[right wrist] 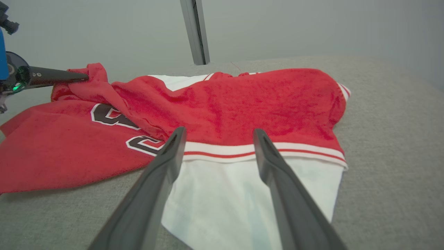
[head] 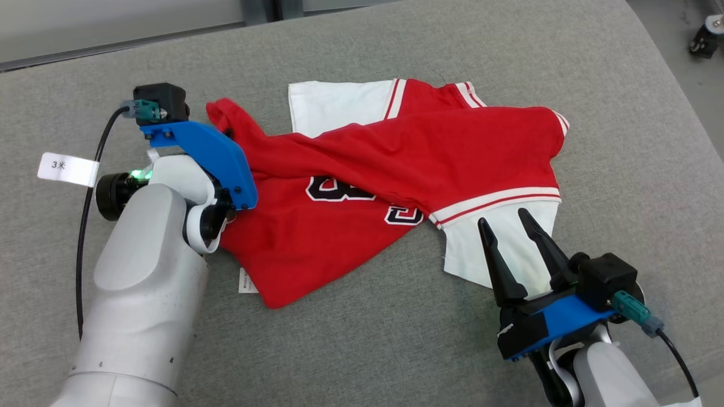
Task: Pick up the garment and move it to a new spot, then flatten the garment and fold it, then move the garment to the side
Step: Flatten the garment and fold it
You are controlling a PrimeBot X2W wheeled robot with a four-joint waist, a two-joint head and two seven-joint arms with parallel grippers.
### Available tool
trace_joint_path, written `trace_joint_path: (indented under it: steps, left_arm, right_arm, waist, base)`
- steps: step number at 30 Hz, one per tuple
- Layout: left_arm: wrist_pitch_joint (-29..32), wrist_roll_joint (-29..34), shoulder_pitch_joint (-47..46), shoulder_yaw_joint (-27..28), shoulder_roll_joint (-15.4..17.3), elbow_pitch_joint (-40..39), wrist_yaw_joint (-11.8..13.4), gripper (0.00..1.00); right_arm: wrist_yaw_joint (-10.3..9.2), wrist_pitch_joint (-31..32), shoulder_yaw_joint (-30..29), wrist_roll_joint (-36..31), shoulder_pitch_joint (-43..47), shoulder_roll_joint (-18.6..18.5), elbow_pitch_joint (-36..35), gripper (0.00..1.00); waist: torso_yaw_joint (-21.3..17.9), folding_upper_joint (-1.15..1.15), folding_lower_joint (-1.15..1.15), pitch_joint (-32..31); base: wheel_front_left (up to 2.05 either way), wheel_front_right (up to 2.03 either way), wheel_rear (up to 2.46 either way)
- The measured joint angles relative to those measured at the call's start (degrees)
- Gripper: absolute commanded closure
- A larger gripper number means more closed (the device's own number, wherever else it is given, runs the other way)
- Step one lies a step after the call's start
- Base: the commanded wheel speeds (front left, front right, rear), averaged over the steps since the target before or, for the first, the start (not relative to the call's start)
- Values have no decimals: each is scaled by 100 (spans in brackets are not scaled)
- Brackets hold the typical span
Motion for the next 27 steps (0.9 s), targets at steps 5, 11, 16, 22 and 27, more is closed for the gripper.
trace_joint_path:
  steps: [5, 11, 16, 22, 27]
  left_arm:
    - [-950, -118, 154, -77, -123, -572, -319, 100]
    - [-1428, -361, 1230, -668, -237, -1887, -572, 100]
    - [-1301, -359, 2418, -1138, -198, -3278, -582, 100]
    - [-932, -366, 3628, -1536, 7, -4479, -501, 100]
    - [-403, -490, 4308, -1961, 92, -4878, -479, 100]
  right_arm:
    - [0, -11, -222, -22, 20, -1, 18, 0]
    - [0, 71, -501, -133, 202, -1, -44, 0]
    - [0, 196, -659, -181, 360, 0, -183, 0]
    - [0, 311, -738, -167, 543, 1, -287, 0]
    - [0, 365, -817, -136, 662, 1, -366, 0]
  waist:
    - [284, 0, -1, -199]
    - [795, 0, -2, -547]
    - [1134, 0, -2, -834]
    - [1363, 0, -2, -1080]
    - [1483, 0, -2, -1175]
  base:
    - [0, 0, 0]
    - [0, 0, 0]
    - [0, 0, 0]
    - [0, 0, 0]
    - [0, 0, 0]
